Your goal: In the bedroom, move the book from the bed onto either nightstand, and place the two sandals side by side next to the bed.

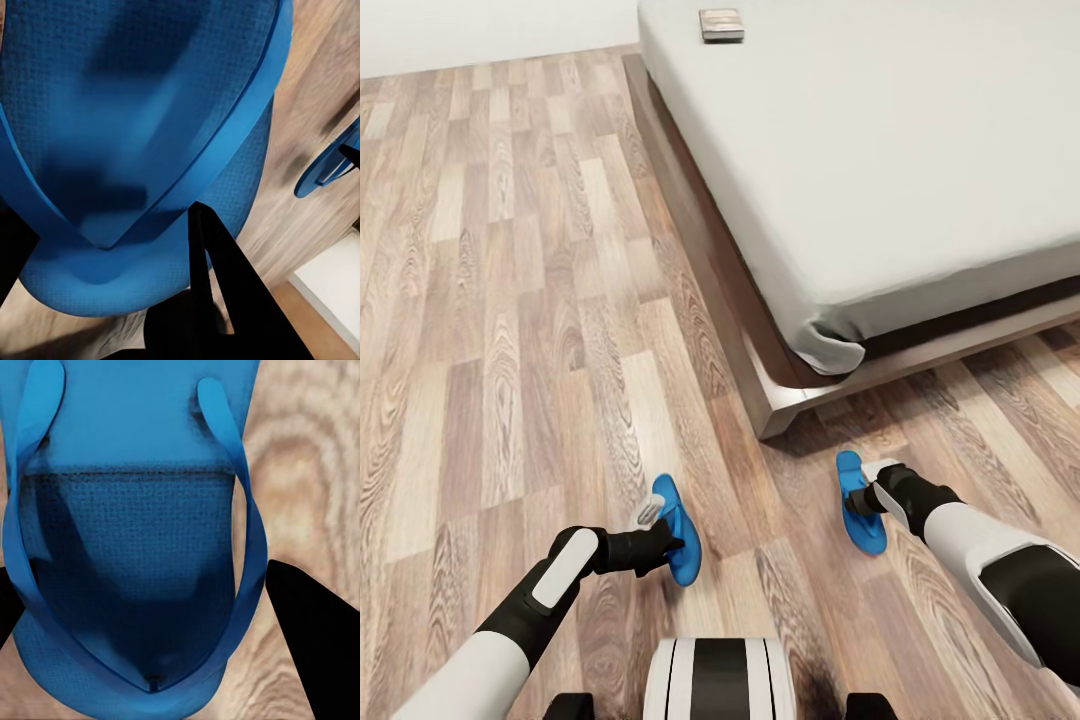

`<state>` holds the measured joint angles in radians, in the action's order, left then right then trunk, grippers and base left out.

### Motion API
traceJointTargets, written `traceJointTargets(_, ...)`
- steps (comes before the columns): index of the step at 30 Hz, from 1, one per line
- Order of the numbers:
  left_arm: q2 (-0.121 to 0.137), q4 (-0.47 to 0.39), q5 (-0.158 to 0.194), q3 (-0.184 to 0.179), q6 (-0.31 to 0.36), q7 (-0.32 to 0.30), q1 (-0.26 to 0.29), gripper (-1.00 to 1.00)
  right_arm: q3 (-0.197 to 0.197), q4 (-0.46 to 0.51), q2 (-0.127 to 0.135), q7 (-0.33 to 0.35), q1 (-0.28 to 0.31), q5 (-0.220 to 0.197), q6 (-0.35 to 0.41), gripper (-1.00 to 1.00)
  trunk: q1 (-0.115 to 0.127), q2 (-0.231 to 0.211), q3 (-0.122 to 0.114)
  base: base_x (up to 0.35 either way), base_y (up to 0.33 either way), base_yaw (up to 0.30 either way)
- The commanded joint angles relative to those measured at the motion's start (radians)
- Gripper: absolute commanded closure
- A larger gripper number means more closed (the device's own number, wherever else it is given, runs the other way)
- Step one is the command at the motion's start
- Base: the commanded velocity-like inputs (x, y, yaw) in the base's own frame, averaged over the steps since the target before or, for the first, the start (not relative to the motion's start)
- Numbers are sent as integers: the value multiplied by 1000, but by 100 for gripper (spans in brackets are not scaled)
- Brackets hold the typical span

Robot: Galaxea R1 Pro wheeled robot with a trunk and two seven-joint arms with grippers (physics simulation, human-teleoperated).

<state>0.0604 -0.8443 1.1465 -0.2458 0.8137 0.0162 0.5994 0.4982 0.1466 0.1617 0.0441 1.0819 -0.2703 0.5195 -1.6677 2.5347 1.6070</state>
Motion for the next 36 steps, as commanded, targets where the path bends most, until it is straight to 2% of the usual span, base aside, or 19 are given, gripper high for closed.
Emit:
traceJointTargets(1,1,-1,4,-3,1,4,0,100,8,2,1,2,0,-7,5,100,0,1,5,0,0,0)
traceJointTargets(24,1,-1,4,-3,1,4,0,100,8,2,2,2,1,-7,5,100,-1,1,8,0,0,0)
traceJointTargets(25,1,-1,4,-3,1,4,0,100,9,2,2,2,1,-7,5,-100,-1,1,8,0,0,0)
traceJointTargets(36,1,6,5,-3,2,4,0,100,9,2,1,3,1,-7,5,-100,0,1,5,0,0,0)
